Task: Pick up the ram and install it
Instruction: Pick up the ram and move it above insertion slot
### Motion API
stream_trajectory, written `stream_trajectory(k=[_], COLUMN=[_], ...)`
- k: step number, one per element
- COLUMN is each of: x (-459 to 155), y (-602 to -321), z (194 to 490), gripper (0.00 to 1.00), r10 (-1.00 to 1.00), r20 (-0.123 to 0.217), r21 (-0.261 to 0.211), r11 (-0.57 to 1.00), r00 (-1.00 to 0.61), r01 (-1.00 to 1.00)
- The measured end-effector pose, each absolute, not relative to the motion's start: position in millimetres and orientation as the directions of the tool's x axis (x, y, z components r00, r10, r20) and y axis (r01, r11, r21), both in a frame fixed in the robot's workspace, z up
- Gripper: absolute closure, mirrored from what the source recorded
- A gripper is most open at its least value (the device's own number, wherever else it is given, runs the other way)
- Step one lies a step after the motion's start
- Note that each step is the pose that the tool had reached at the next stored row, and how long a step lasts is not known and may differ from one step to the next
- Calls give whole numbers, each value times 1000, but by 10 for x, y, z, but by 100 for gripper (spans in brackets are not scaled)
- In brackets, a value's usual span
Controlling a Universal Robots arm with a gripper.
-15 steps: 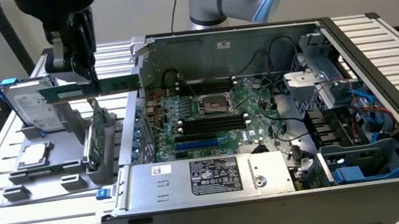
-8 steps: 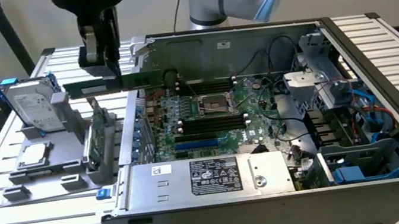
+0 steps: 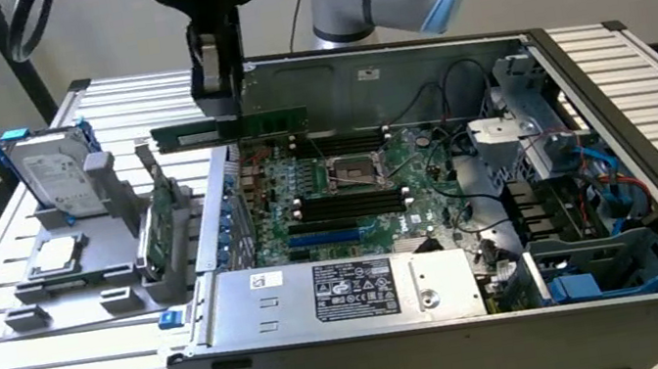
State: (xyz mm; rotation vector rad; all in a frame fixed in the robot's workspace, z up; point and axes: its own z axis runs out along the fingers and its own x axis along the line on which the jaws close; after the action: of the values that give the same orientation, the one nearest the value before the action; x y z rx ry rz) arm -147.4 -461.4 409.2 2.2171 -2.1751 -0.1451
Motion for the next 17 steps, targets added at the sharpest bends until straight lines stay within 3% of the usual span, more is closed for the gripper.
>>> stream_trajectory(k=[17], x=[-939], y=[-4043], z=[3858], gripper=[86], r10=[-999], r20=[-30], r21=[88], r11=[-20], r00=[17], r01=[-996])
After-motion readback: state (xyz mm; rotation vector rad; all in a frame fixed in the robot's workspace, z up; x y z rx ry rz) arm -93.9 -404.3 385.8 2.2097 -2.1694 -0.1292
